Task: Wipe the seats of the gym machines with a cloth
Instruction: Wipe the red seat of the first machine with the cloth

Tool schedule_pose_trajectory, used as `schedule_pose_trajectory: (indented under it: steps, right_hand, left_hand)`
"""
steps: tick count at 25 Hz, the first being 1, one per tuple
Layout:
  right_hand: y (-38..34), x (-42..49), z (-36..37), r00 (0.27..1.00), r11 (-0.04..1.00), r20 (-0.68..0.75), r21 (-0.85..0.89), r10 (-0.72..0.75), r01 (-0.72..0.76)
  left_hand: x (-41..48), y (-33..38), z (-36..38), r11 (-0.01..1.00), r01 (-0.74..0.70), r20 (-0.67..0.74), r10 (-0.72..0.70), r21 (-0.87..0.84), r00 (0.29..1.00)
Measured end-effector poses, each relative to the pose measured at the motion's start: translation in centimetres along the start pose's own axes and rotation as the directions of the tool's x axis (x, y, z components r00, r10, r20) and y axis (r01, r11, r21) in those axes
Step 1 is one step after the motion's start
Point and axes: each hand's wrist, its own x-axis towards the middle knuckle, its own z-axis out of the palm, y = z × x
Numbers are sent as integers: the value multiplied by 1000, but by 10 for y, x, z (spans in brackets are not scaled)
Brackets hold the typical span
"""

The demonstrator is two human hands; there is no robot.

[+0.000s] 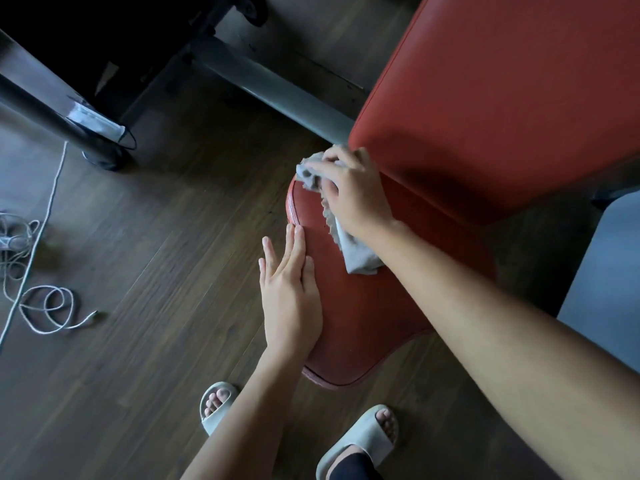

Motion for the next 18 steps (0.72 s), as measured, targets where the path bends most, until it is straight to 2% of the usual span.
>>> schedule_pose_trajectory:
  steps: [2,4,7,9,11,14,18]
  right_hand:
    - [8,-43,-16,996,996,32,-15,-88,89]
    - [29,-91,-45,996,996,32,-41,-82,83]
    - [59,-119,-65,996,991,-20,-102,87,-88]
    - [60,-97,-49,977,975,-76,-79,200,-206]
    - [42,-69,-31,964,968,-104,-21,246,-250]
    - [13,-85,-28,998,998,-4,13,57,-57]
    - [25,-134,-52,987,988,69,51,-146,143]
  left_hand:
    - [0,2,0,999,-15,8,14,33,1000]
    - [-1,6,2,993,-34,8,33,117,999]
    - [-4,12,7,960,-69,7,69,270,998]
    - [-6,14,8,955,-64,13,63,290,998]
    - [-5,12,7,957,-55,10,55,285,998]
    - [-2,8,4,974,-17,1,18,226,1000]
    - [-4,16,4,992,-35,46,30,124,998]
